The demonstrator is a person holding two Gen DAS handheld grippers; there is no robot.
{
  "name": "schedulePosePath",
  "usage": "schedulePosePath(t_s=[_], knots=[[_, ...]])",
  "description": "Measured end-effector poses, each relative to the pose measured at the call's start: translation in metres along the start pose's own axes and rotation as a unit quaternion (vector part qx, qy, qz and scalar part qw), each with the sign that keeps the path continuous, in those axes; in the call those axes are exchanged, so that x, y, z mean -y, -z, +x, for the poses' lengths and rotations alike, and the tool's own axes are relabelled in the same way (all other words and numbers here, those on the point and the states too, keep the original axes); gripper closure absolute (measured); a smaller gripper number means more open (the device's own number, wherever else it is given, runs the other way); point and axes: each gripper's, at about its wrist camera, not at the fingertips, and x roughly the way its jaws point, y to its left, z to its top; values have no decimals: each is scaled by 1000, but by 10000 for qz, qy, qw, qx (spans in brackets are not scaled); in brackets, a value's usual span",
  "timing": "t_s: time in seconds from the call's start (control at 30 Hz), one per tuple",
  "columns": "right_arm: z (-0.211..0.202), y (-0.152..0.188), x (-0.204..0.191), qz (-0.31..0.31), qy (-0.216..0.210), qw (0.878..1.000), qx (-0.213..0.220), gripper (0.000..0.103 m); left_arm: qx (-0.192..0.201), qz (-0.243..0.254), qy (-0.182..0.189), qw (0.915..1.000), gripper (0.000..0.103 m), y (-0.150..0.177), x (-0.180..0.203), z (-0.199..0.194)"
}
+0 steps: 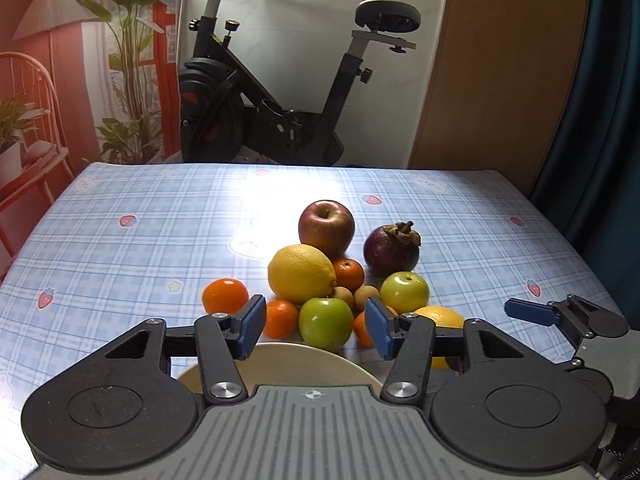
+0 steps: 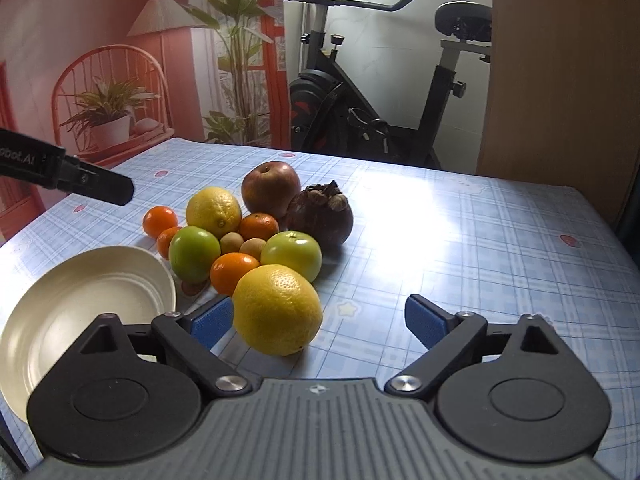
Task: Organize fruits
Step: 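Move the left gripper to the large yellow lemon and close on it, then lift the lemon with the left gripper and carry it over the cream plate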
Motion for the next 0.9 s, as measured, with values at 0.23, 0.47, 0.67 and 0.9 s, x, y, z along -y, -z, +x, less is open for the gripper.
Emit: schedulePosePath(t_s=[0.23, 0.47, 0.67, 0.9], knots=[[11, 12, -5, -315, -285, 9991, -77, 35, -232, 36, 398, 9989, 58, 0, 12, 23], [19, 19, -2, -262, -470, 9985, -129, 43, -467, 66, 860, 9952, 59, 2, 30, 45], [25, 16, -1, -258, -572, 9979, -187, 43, -617, -111, 1276, 9898, 59, 1, 41, 62], [35, 13, 1, -220, -688, 9971, -256, 43, -768, -46, 1529, 9852, 59, 2, 50, 76]])
